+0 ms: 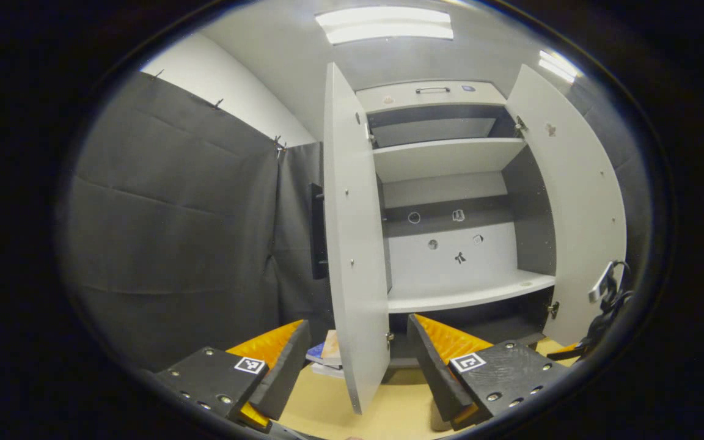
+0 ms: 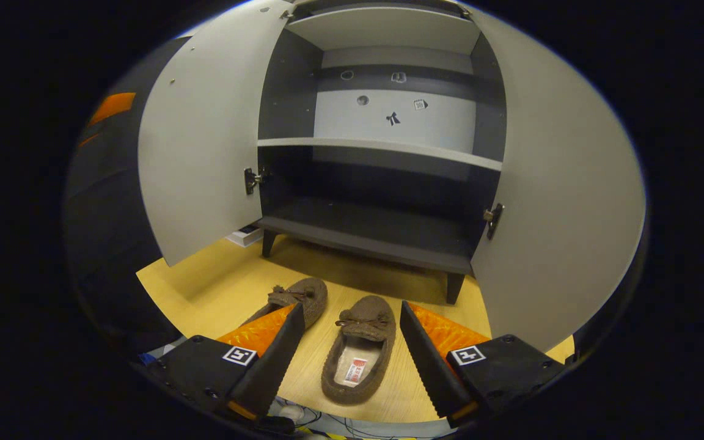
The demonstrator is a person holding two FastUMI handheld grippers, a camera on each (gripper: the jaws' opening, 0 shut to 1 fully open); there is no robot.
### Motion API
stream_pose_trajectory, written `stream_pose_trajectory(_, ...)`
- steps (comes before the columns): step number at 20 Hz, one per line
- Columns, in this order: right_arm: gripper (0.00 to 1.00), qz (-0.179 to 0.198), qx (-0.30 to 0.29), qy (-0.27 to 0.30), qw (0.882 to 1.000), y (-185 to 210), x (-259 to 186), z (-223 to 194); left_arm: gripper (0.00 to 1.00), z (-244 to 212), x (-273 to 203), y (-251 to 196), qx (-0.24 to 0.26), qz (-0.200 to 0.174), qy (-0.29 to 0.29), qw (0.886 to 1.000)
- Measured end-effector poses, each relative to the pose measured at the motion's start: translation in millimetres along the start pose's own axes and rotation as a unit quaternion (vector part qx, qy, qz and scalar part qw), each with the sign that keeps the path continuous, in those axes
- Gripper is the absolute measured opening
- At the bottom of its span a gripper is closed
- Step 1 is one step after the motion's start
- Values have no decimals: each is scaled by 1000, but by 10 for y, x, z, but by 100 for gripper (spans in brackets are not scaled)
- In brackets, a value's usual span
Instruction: Grab one shoe with the right hand and put it into the shoe cabinet, grab the other shoe with the left hand and put it into the shoe cabinet; then close the right door with the right hand and the left door with the left hand.
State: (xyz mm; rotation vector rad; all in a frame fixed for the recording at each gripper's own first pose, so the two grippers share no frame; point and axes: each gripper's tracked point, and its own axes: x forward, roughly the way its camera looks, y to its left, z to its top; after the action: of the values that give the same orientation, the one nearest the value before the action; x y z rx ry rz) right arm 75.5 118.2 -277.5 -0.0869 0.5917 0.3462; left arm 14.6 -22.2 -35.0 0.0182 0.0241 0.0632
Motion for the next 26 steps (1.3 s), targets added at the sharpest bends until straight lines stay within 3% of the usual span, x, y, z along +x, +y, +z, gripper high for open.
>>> stream_pose_trajectory(3, 98, 13, 10, 46, 999, 102, 237, -308, 93, -9, 8, 113, 10, 13, 3, 1000)
stream_pose_trajectory(4, 91, 16, 16, 64, 998, 127, 301, -404, 93, -8, 6, 150, 15, 17, 5, 1000)
stream_pose_trajectory(8, 84, 19, 35, 132, 991, 163, 538, -771, 93, 1, -29, 254, 26, 31, 3, 999)
stream_pose_trajectory(11, 84, 10, 39, 164, 986, 126, 736, -953, 93, -52, -15, 281, 30, 34, 11, 999)
stream_pose_trajectory(14, 58, -3, 22, 175, 984, 84, 834, -1006, 93, -67, -4, 250, 32, 32, 16, 999)
stream_pose_trajectory(19, 52, -20, -12, 182, 983, 87, 961, -1081, 93, -56, 12, 211, 40, 29, 15, 999)
stream_pose_trajectory(20, 41, -21, -22, 185, 982, 84, 960, -1082, 93, -51, 17, 200, 39, 28, 15, 999)
stream_pose_trajectory(21, 41, -20, -37, 180, 983, 75, 967, -1075, 93, -59, 13, 196, 38, 27, 15, 999)
stream_pose_trajectory(23, 15, -26, -47, 177, 983, 60, 983, -1067, 93, -60, 10, 183, 36, 26, 14, 999)
stream_pose_trajectory(24, 15, -34, -39, 169, 984, 31, 942, -1013, 93, -52, 6, 182, 37, 27, 13, 999)
stream_pose_trajectory(25, 2, -35, -35, 171, 984, 26, 941, -1019, 93, -50, -1, 185, 37, 27, 13, 999)
stream_pose_trajectory(26, 2, -37, -27, 166, 985, 13, 918, -990, 93, -30, -18, 184, 37, 27, 11, 999)
